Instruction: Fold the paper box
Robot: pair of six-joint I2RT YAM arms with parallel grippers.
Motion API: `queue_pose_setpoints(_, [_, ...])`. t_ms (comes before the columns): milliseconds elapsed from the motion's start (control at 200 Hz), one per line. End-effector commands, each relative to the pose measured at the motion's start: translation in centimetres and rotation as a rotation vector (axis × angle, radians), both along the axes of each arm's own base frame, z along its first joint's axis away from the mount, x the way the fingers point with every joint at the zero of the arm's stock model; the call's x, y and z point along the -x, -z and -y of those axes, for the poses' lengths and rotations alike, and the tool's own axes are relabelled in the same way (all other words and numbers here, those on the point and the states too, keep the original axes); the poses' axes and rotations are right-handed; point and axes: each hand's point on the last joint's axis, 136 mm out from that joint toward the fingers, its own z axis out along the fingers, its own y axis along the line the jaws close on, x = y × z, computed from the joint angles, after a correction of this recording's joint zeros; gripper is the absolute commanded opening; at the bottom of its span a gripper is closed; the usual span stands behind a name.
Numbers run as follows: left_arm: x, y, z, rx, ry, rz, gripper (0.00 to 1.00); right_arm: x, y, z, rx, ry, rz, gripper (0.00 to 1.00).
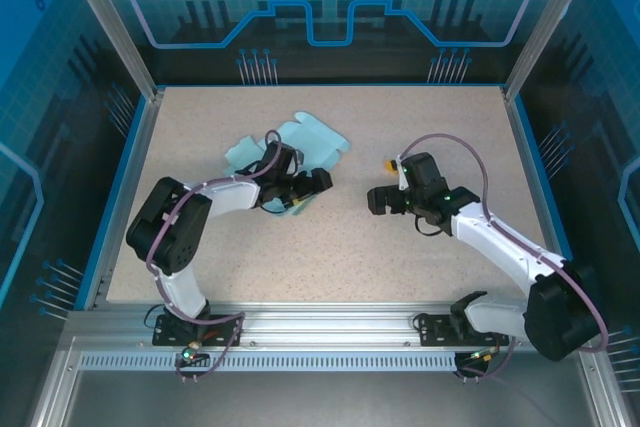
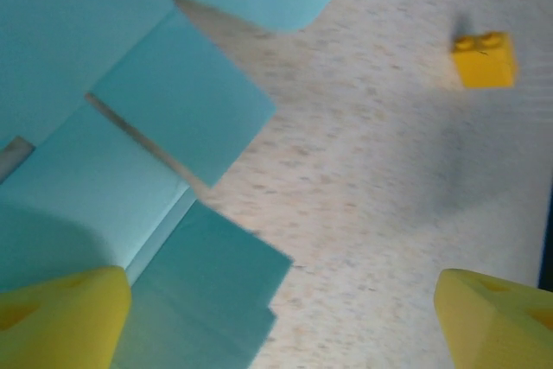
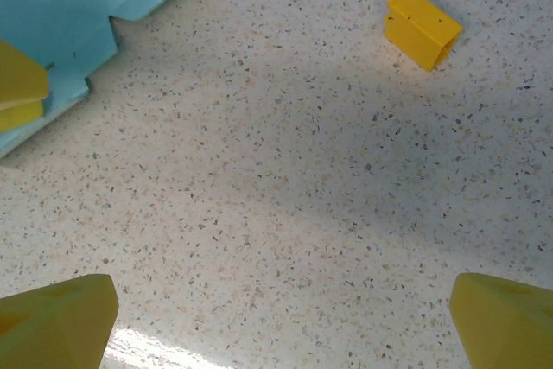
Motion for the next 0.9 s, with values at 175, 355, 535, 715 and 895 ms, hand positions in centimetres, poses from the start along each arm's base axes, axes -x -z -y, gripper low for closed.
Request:
queue_pose_setpoints(175, [-2.1, -4.5, -2.1, -0.050, -0.001, 0.099, 0.94, -0.7, 0.9, -0.4, 0.011, -0.034, -0.070, 1.00])
queue_pose_setpoints(355, [-3.8, -4.8, -7.9, -0.105, -0.148, 0.119, 0.93, -0.9, 0.5, -0.9, -0.020, -0.196, -0.092, 1.00])
queue_pose_setpoints(535, [-4.5, -4.2, -14.7, -0.275, -0.336, 0.139, 0.95, -0.8, 0.2, -0.4, -0.089, -0.269, -0.117, 0.99])
queue_pose_setpoints(715, [-5.0, -1.8, -18.8, -0.348, -0.446, 0.084, 0.95, -1.2, 0.1, 0.7, -0.116, -0.237, -0.104, 0.98])
queue_pose_setpoints(895, [-5.2, 0.7, -18.1, -0.320, -0.423, 0.017, 0.94, -1.1, -0.1, 1.6, -0.099, -0.215, -0.078, 0.98])
